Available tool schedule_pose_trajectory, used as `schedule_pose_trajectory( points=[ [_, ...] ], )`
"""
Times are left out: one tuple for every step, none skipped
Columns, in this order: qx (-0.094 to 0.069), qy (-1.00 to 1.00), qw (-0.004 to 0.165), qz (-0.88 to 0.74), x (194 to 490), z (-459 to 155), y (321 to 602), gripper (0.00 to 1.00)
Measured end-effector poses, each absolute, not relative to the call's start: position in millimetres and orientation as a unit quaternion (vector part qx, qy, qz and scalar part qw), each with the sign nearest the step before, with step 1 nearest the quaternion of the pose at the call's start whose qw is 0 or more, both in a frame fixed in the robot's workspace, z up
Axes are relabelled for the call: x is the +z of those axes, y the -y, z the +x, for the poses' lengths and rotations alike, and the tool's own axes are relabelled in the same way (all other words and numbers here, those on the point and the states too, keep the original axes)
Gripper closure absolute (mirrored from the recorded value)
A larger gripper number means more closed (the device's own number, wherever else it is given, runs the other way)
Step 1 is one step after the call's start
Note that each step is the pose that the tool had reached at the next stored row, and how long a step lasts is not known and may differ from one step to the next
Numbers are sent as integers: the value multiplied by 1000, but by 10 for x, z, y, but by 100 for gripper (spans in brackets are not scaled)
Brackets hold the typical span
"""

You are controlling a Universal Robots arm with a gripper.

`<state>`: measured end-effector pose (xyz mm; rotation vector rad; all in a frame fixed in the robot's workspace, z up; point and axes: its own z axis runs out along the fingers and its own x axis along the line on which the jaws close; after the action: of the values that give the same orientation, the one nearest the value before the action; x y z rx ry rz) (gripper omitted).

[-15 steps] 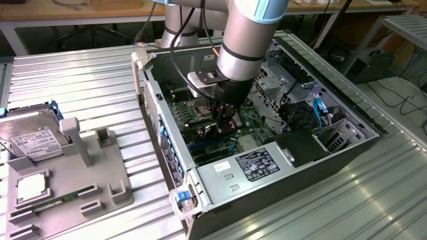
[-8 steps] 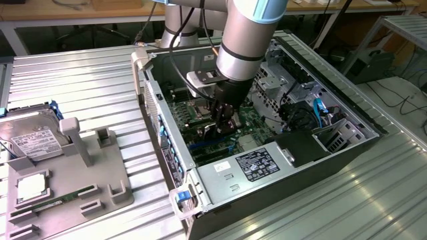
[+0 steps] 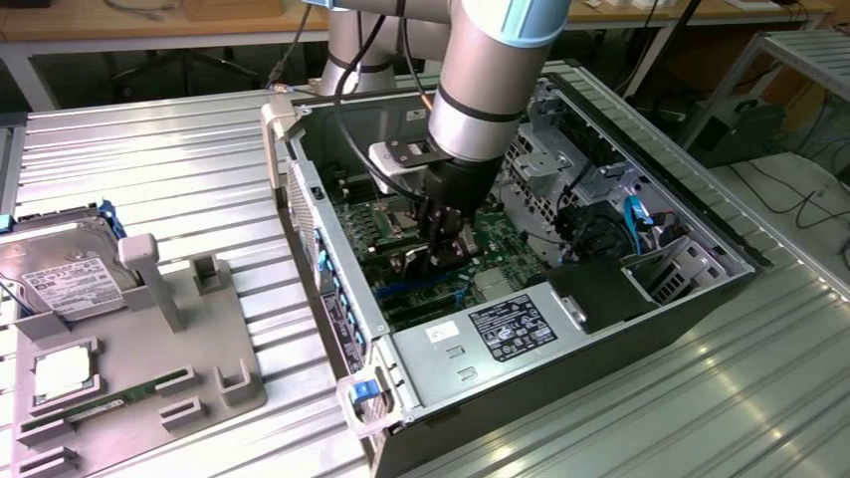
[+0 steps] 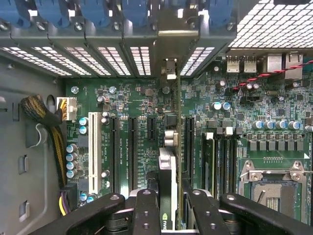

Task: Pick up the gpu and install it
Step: 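Insert the gpu into the slot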

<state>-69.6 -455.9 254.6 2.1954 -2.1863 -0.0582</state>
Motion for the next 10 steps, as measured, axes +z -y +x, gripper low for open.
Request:
schedule_pose_trajectory(
  points=[
    [-19,709,21,705,2545,-697,4559,73],
    [-19,709,21,704,2545,-714,4559,73],
    [-19,709,21,704,2544,-715,4559,73],
    [-19,709,21,704,2544,-715,4559,73],
    [-19,709,21,704,2537,-715,4559,73],
    [-19,709,21,704,2522,-714,4559,73],
    [-19,709,21,704,2506,-714,4559,73],
    [-19,709,21,704,2498,-714,4559,73],
    [-19,709,21,704,2462,-715,4559,73],
    [-19,709,21,704,2461,-714,4559,73]
  ],
)
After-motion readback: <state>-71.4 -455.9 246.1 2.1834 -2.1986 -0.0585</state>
